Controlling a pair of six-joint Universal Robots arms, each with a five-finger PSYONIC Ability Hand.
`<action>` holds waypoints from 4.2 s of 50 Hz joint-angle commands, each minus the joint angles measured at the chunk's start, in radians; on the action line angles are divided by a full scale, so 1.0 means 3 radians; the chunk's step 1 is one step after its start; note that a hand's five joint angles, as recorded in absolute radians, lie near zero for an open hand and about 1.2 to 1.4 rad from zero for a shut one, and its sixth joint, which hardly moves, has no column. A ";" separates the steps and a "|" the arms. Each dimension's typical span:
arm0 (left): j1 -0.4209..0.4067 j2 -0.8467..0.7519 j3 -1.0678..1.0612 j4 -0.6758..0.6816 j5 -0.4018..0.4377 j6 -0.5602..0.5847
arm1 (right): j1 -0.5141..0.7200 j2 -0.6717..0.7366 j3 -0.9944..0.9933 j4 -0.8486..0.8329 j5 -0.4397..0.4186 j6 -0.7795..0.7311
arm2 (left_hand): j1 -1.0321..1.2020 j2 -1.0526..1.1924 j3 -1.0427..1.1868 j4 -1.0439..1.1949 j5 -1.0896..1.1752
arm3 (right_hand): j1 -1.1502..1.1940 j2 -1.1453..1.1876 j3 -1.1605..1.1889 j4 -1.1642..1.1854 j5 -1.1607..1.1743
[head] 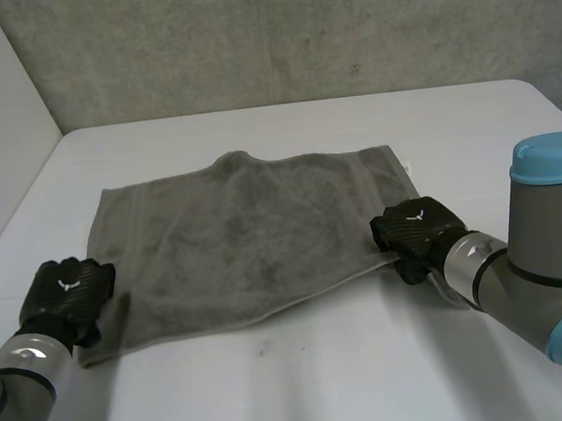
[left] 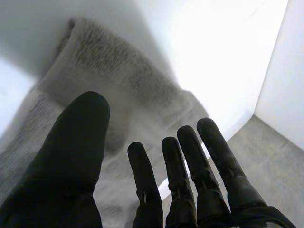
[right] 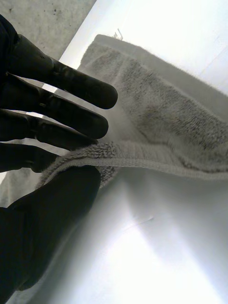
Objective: Fold the towel.
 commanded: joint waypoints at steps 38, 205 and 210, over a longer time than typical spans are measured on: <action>0.0144 -0.0585 0.0356 -0.0056 0.0364 -0.0028 | -0.0024 -0.0084 0.0045 0.0197 0.0000 -0.0559 | 0.2383 0.2387 0.2386 0.2389 0.2392 | 0.1421 0.0726 0.0691 0.0677 0.0739; -0.0296 -0.0309 0.1021 -0.0629 0.0031 -0.0135 | -0.0833 0.0402 -0.0446 -0.1214 0.0870 -0.2293 | -0.1689 -0.1685 -0.1686 -0.1683 -0.1680 | 0.1421 0.0726 0.0691 0.0677 0.0739; -0.0296 -0.0268 0.1020 -0.0629 0.0026 -0.0140 | -0.0259 0.0305 -0.0625 -0.1224 0.0614 -0.1986 | -0.1689 -0.1685 -0.1686 -0.1683 -0.1680 | 0.1421 0.0726 0.0691 0.0677 0.0739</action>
